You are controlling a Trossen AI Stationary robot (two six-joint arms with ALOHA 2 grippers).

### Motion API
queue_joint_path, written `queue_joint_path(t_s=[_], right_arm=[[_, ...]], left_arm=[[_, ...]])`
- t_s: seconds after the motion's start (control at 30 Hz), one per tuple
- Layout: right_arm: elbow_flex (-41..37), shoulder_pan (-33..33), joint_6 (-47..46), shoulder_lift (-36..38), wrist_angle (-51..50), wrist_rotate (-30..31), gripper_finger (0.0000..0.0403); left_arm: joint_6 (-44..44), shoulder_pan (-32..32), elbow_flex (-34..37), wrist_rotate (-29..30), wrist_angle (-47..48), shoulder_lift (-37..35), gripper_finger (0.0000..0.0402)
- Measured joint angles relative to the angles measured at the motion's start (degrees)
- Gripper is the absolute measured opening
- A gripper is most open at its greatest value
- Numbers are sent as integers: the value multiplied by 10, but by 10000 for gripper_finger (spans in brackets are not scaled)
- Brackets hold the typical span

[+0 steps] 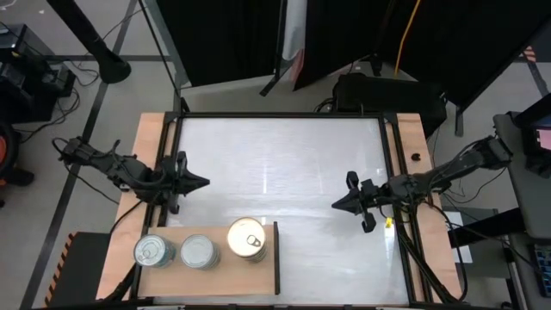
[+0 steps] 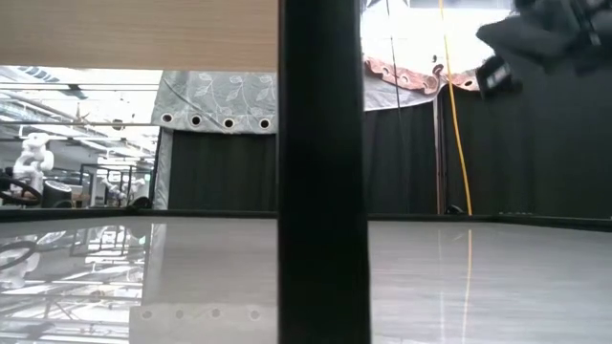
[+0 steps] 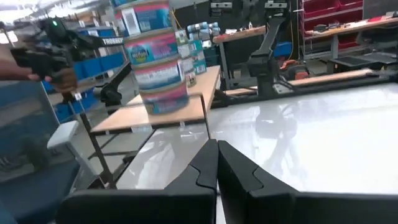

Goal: Stack canned seafood by type on shelf
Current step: Return to Home Position

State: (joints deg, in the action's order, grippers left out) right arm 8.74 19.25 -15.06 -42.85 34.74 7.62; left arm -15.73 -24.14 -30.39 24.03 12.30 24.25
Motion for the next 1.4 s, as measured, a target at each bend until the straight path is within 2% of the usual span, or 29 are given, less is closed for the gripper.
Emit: queue_joint_path(t_s=[0.13, 0.27, 0.63, 1.0, 1.17, 1.4], right_arm=[[-77, -5, -9, 0, 92, 0, 0], [-80, -16, -11, 2, 49, -3, 0], [-79, -37, 10, 13, 28, -5, 0], [-79, -50, 12, 19, 28, -5, 0], [-79, -50, 13, 19, 26, -5, 0], [-79, -50, 12, 19, 27, -5, 0]], left_arm=[[-3, 6, 59, 0, -18, -44, 2], [-3, 7, 109, 0, -35, -87, 2], [37, 27, 196, -19, -38, -240, 2], [72, 43, 201, -42, -19, -242, 2], [73, 43, 200, -89, -55, -242, 2], [118, 65, 200, -99, -80, -242, 2]])
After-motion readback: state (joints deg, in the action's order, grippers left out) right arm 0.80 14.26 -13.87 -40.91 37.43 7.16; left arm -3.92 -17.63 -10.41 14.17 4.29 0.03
